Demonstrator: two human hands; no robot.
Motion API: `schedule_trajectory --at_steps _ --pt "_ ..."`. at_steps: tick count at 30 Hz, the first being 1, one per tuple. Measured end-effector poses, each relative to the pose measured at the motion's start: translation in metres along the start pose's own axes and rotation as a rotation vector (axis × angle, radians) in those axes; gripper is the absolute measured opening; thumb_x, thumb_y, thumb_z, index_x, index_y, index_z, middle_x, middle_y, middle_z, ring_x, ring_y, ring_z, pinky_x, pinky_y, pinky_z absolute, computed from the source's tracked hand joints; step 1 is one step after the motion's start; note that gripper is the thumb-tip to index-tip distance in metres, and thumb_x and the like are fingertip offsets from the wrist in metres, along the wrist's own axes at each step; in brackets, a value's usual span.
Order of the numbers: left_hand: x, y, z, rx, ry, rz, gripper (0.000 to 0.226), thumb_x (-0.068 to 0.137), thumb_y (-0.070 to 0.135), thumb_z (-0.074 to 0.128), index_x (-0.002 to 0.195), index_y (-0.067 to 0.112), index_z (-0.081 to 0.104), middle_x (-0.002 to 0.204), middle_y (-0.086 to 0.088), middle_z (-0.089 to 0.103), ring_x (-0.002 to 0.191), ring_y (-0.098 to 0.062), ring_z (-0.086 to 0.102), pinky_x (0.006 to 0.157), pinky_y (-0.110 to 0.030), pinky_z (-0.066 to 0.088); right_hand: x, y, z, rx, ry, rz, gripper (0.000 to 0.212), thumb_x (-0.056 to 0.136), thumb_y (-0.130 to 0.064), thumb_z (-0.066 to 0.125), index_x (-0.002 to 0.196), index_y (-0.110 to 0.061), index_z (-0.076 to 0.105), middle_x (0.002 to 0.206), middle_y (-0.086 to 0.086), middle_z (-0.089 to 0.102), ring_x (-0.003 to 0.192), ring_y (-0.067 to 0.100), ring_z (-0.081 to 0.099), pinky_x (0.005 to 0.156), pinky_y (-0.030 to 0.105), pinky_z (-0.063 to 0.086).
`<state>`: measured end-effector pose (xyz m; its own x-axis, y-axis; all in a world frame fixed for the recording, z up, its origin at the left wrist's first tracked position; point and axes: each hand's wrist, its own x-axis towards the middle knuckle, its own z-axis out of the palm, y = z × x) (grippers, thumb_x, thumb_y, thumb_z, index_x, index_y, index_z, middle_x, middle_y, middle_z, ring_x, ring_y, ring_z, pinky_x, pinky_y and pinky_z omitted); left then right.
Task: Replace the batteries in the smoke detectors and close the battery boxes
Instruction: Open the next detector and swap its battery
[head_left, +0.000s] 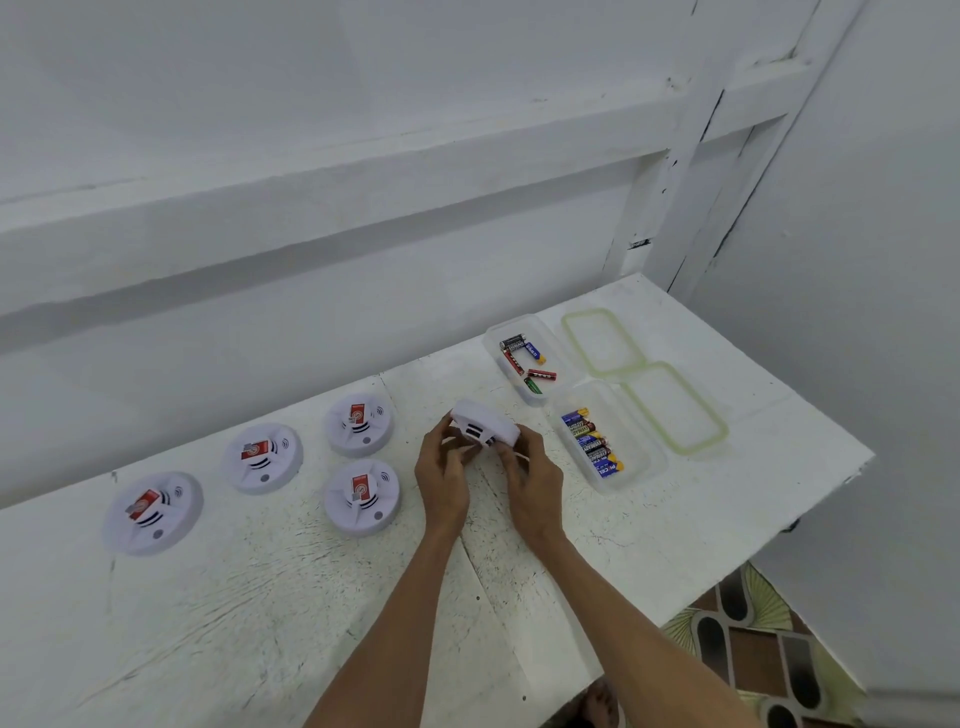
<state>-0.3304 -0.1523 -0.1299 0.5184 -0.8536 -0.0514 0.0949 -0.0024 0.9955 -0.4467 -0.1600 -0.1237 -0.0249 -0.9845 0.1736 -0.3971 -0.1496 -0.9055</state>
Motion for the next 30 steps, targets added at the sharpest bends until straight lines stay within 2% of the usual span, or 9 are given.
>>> schedule_trajectory --at_steps 3,5,7,11,14,17,22,25,30 --pt "-0.001 0.002 0.001 0.045 -0.024 0.054 0.046 0.098 -0.001 0.057 0.133 0.029 0.062 0.130 0.001 0.066 0.119 -0.015 0.065 0.095 -0.029 0.057 0.001 -0.002 0.001 0.015 0.023 0.025 0.032 0.100 -0.046 0.047 0.119 -0.021 0.056 0.103 -0.016 0.068 0.088 -0.005 0.065 0.070 0.008 0.047" --pt "-0.001 0.002 0.000 0.080 -0.051 0.073 0.046 0.100 0.002 0.059 0.138 0.028 0.061 0.133 0.003 0.067 0.122 -0.010 0.064 0.100 -0.028 0.055 0.002 0.000 0.002 0.021 0.040 0.026 0.026 0.101 -0.046 0.046 0.110 -0.023 0.056 0.097 -0.015 0.067 0.084 0.000 0.065 0.066 0.015 0.050" --pt "-0.001 0.002 0.000 0.103 -0.092 0.072 0.046 0.101 0.005 0.059 0.144 0.021 0.060 0.131 0.004 0.070 0.116 -0.004 0.067 0.094 -0.020 0.056 0.002 0.003 0.002 0.011 0.061 0.023 0.023 0.102 -0.044 0.046 0.101 -0.023 0.056 0.088 -0.010 0.066 0.075 0.007 0.062 0.061 0.022 0.049" --pt "-0.002 0.004 0.000 0.172 -0.121 0.111 0.041 0.102 0.011 0.064 0.142 0.020 0.059 0.124 0.002 0.072 0.108 0.006 0.067 0.087 -0.012 0.055 0.005 0.003 0.000 -0.015 0.081 0.065 0.037 0.101 -0.045 0.039 0.099 -0.013 0.059 0.075 -0.008 0.063 0.064 0.005 0.059 0.055 0.012 0.041" --pt "-0.002 0.004 0.001 0.166 -0.132 0.112 0.040 0.101 0.013 0.066 0.139 0.024 0.058 0.124 0.004 0.071 0.110 -0.003 0.069 0.087 -0.016 0.057 0.006 0.003 -0.001 -0.038 0.081 0.099 0.035 0.104 -0.038 0.037 0.112 -0.012 0.060 0.079 -0.010 0.064 0.067 0.002 0.061 0.057 0.010 0.042" --pt "-0.002 0.001 0.000 0.187 -0.161 0.111 0.052 0.096 0.011 0.071 0.145 0.018 0.054 0.130 0.003 0.068 0.111 -0.010 0.069 0.086 -0.018 0.057 0.006 0.002 -0.001 -0.049 0.065 0.103 0.031 0.106 -0.035 0.037 0.116 -0.016 0.059 0.079 -0.012 0.064 0.070 0.000 0.061 0.055 0.010 0.041" --pt "-0.002 -0.002 -0.001 0.299 -0.273 0.149 0.070 0.091 0.016 0.076 0.153 0.022 0.043 0.139 0.011 0.060 0.120 -0.002 0.062 0.088 -0.016 0.056 0.011 0.003 -0.004 -0.051 0.070 0.178 0.032 0.104 -0.040 0.039 0.095 -0.016 0.058 0.070 -0.008 0.060 0.060 0.003 0.054 0.053 0.014 0.037" --pt "-0.001 0.000 -0.003 0.286 -0.292 0.132 0.071 0.090 0.019 0.074 0.153 0.024 0.043 0.134 0.013 0.063 0.114 -0.001 0.066 0.086 -0.015 0.056 0.013 0.004 -0.005 -0.044 0.067 0.208 0.036 0.103 -0.045 0.042 0.084 -0.017 0.054 0.065 -0.007 0.056 0.055 0.002 0.051 0.052 0.015 0.038" --pt "-0.001 0.002 -0.003 0.221 -0.277 0.081 0.068 0.084 0.028 0.072 0.146 0.029 0.045 0.131 0.007 0.066 0.113 -0.007 0.068 0.088 -0.025 0.060 0.017 0.005 -0.002 -0.035 0.076 0.240 0.044 0.101 -0.051 0.041 0.078 -0.016 0.055 0.066 -0.003 0.060 0.057 0.005 0.052 0.054 0.018 0.039"
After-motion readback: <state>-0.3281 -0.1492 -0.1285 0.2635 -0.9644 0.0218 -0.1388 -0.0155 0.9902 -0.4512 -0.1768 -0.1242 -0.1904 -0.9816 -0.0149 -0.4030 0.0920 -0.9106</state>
